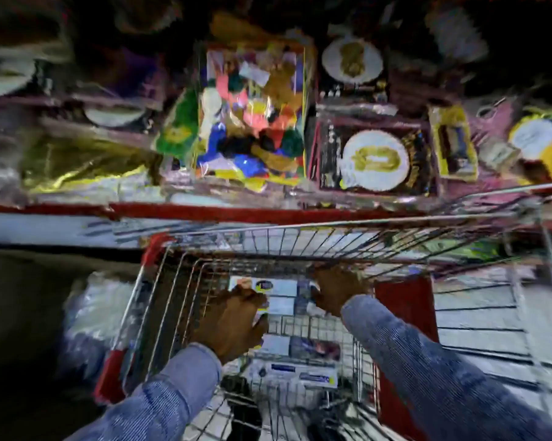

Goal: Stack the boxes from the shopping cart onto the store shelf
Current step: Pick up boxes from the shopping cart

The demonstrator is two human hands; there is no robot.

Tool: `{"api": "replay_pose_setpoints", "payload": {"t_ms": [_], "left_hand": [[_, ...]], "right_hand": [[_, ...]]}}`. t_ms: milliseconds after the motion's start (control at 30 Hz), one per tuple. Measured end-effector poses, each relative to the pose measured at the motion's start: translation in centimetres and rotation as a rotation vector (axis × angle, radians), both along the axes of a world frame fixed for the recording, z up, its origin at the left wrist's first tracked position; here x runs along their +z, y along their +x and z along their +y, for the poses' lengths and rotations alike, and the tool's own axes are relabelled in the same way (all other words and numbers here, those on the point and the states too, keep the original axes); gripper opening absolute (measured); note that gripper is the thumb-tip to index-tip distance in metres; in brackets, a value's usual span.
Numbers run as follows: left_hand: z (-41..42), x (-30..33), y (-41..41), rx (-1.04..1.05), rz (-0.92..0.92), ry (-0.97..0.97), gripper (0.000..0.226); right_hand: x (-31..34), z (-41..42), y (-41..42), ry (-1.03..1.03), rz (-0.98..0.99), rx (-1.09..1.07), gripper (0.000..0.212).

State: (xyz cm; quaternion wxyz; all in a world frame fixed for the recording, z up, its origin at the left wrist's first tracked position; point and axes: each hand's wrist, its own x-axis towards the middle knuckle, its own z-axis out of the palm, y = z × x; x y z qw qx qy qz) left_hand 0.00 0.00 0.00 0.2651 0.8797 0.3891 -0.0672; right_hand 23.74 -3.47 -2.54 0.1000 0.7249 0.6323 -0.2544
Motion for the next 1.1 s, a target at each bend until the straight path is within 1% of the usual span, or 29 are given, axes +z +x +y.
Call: {"api": "replay_pose_setpoints", "payload": {"t_ms": [67, 167, 233, 300, 433, 500, 600, 700, 800, 900, 933, 1033, 1100], "left_hand": [[0.3, -3.3, 0.6, -0.037, 0.043, -0.037, 0.045], [0.9, -7.8, 1.2, -0.062, 0.055, -0.064, 0.041], [1.0, -10.7, 1.5, -0.107, 0.049, -0.043, 0.037], [1.4, -12.6, 1.8, -0.172, 0.112, -0.014, 0.035], [1.6, -15.6, 2.1, -0.247, 0.243, -0.011, 0.035], [1.4, -16.4, 2.1, -0.28, 0.285, 0.004, 0.035], [1.1, -17.4, 2.2, -0.265, 0.303, 0.016, 0.037], [1.0, -18.0, 2.2, -0.254, 0.295, 0.047, 0.048], [1.1, -18.4, 2.2, -0.227, 0.296, 0.064, 0.05], [1.0, -18.8, 2.2, -0.216, 0.304, 0.086, 0.052], [1.0, -18.9, 2.2, -0.211, 0.305, 0.085, 0.055], [1.0, -18.9, 2.7, -0.199, 0.309, 0.082, 0.065], [0.9, -18.5, 3.2, -0.196, 0.312, 0.057, 0.061]], "right_hand": [[-3.3, 0.7, -0.5, -0.017, 0.071, -0.006, 0.038], [-8.4, 1.6, -0.7, -0.025, 0.174, 0.026, 0.027], [-10.8, 2.1, -0.8, -0.053, 0.163, 0.026, 0.04], [-12.3, 2.9, -0.8, -0.093, 0.16, 0.037, 0.052], [-15.1, 3.7, -0.4, -0.187, 0.12, 0.203, 0.061], [-15.5, 3.8, 0.0, -0.19, 0.107, 0.262, 0.063], [-15.5, 4.2, 0.6, -0.185, 0.095, 0.333, 0.065], [-15.6, 4.7, 0.7, -0.179, 0.119, 0.365, 0.066], [-15.3, 4.9, 0.2, -0.142, 0.084, 0.315, 0.061], [-14.9, 4.8, 0.4, -0.091, 0.013, 0.231, 0.044], [-14.7, 4.6, 0.6, -0.071, 0.022, 0.202, 0.043], [-14.0, 3.7, 1.0, 0.029, 0.033, 0.24, 0.06], [-12.9, 3.5, 1.0, 0.04, 0.004, 0.253, 0.06]]}}
